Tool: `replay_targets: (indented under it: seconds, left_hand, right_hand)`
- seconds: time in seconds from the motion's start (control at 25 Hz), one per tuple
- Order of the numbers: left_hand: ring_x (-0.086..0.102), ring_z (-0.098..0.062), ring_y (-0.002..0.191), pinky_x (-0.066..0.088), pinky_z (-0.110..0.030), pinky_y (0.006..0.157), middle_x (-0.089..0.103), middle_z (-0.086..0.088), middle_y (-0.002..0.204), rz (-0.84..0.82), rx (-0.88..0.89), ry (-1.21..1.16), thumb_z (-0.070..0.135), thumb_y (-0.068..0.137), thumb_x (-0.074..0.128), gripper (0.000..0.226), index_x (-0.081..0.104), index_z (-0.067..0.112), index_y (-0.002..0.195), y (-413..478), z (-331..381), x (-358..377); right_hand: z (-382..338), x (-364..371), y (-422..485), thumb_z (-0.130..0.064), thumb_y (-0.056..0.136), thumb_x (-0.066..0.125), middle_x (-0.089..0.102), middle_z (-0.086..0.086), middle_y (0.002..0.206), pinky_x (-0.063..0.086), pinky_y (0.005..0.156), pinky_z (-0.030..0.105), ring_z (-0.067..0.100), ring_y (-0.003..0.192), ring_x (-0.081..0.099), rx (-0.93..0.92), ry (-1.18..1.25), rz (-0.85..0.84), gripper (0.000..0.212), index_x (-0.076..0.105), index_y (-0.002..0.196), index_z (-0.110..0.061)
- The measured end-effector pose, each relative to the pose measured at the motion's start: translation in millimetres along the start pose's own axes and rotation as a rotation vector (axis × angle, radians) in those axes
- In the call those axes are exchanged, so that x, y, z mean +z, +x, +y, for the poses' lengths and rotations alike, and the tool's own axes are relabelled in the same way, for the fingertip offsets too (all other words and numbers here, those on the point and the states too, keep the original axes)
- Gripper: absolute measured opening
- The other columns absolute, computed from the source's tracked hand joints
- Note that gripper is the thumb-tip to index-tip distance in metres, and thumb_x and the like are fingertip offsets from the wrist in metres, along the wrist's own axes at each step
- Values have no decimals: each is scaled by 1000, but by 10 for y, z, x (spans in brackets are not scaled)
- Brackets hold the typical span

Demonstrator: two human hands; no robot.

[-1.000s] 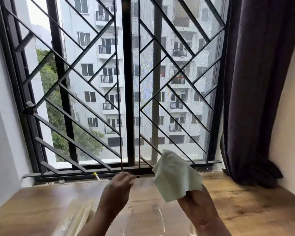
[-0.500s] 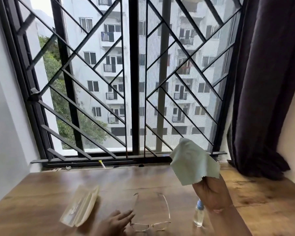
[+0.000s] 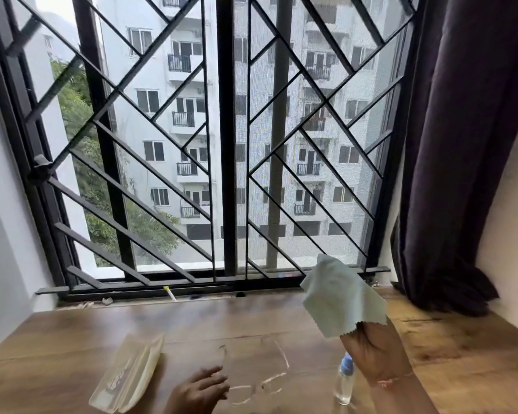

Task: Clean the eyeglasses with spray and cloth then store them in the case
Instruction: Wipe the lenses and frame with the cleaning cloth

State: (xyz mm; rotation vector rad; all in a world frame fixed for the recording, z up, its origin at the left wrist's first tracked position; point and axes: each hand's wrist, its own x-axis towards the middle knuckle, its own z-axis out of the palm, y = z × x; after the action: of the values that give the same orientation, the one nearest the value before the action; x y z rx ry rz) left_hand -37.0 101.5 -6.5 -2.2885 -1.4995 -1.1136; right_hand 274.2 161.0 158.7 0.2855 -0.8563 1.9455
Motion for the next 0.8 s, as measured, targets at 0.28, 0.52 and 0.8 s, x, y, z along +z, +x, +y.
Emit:
replay_targets:
  seconds: [0.28, 0.52, 0.8]
  left_hand:
    - [64, 3, 71, 45, 0, 69, 71, 13, 69, 331, -278, -86, 22, 69, 62, 13, 74, 21, 74, 727, 132, -417]
    - [63, 0, 77, 47, -8, 66, 74, -5, 73, 619, -286, -130, 6, 69, 70, 13, 76, 9, 80, 1752, 393, -1102]
    - [68, -7, 75, 54, -27, 69, 70, 7, 79, 809, -95, -224, 26, 75, 67, 17, 75, 13, 83, 2453, 832, -1734]
  right_hand:
    - [-45, 8, 179, -26, 100, -6, 16, 14, 154, 1, 115, 32, 20, 144, 8, 87, -81, -21, 53, 10, 145, -1]
    - [-43, 226, 320, -7, 93, 50, 49, 25, 133, 37, 106, 38, 28, 127, 46, 14, -87, 192, 38, 46, 126, 12]
    - [-4, 550, 609, -2, 17, 94, 71, 22, 88, 58, 61, 47, 32, 77, 70, 19, 42, 353, 80, 68, 92, 6]
